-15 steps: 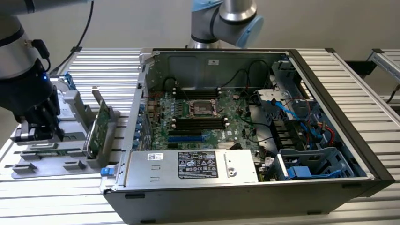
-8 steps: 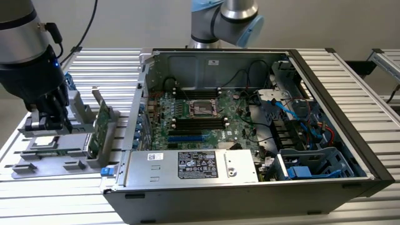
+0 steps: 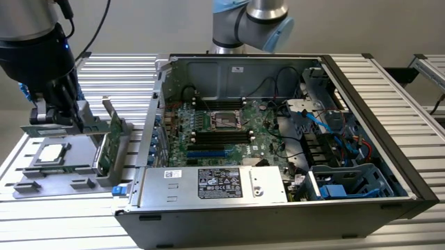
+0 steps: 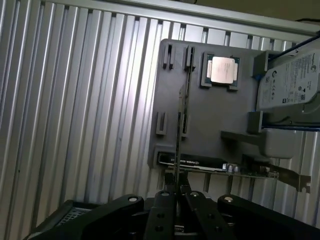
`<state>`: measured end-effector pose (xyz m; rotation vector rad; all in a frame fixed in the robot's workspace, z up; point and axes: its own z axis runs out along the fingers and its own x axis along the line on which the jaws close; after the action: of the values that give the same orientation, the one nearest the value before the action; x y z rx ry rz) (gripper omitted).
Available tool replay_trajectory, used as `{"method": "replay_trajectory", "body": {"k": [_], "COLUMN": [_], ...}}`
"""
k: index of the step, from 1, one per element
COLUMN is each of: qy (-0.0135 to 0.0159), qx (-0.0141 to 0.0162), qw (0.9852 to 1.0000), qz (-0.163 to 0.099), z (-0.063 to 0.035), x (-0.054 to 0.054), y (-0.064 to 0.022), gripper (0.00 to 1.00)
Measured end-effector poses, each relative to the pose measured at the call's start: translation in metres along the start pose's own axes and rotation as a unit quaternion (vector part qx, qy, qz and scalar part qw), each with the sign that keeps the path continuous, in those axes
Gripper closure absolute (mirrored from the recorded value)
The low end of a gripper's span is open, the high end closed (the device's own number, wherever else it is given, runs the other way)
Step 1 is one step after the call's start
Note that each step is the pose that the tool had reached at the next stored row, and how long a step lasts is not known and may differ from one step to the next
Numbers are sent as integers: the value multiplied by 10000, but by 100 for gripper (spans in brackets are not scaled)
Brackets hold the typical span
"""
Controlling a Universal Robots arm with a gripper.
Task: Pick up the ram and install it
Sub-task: 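Pick up the ram and move it above insertion slot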
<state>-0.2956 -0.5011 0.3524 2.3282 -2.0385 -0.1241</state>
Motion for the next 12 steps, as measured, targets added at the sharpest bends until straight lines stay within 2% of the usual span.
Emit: {"method": "replay_trajectory", "body": {"k": [12], "qy": [-2], "qx": [-1], "qw": [10000], "qz": [0], "z": [-221], "x": [7], "y": [-468], "gripper": [86]}}
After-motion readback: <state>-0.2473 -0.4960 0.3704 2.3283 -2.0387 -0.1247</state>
